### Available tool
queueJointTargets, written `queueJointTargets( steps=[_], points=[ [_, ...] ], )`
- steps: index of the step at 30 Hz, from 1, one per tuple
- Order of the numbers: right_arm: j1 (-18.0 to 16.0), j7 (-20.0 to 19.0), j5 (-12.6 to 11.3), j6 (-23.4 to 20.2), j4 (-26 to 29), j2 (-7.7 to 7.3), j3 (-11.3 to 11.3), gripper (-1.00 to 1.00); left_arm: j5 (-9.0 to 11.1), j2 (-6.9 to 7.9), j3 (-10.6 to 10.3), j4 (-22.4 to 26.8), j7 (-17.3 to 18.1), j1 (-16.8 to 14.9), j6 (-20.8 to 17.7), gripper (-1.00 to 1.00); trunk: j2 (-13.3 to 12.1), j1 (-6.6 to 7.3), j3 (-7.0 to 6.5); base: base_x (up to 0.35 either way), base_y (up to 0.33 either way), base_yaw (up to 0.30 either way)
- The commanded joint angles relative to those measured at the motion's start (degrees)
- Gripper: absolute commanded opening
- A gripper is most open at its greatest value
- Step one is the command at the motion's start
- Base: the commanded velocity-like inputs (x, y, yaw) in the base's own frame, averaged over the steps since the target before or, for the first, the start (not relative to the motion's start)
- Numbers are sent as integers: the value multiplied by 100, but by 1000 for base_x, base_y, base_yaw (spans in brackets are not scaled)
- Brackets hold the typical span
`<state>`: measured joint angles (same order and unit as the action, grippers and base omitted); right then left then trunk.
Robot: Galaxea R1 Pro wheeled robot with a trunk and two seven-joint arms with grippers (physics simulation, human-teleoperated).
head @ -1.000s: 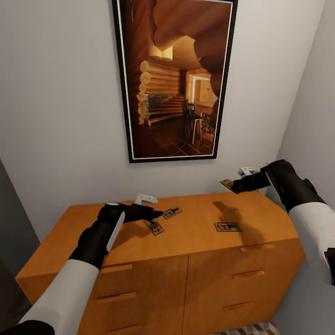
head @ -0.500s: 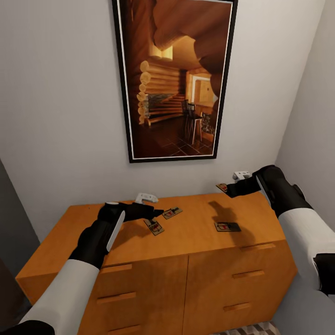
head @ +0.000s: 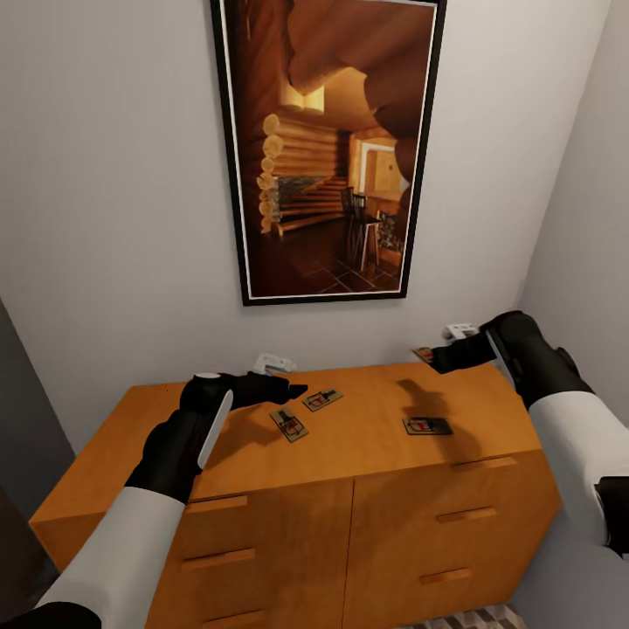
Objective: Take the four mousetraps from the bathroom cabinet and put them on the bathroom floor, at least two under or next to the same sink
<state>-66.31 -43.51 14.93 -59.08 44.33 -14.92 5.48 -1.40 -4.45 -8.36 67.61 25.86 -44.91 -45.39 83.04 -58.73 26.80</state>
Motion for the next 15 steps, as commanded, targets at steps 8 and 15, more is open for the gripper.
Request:
queueJointTargets(
  steps=[8, 15],
  points=[
    [-5, -53, 51, -15, 5, -176, 15, -100, -18, -7, 10, 9, 11, -4, -31, 100, 4, 0, 7, 9, 0, 0],
    [-5, -53, 56, -16, 5, -229, 15, -100, -11, -6, 10, -27, 12, -1, -24, 100, 4, 0, 7, 188, 0, 0]
  ],
)
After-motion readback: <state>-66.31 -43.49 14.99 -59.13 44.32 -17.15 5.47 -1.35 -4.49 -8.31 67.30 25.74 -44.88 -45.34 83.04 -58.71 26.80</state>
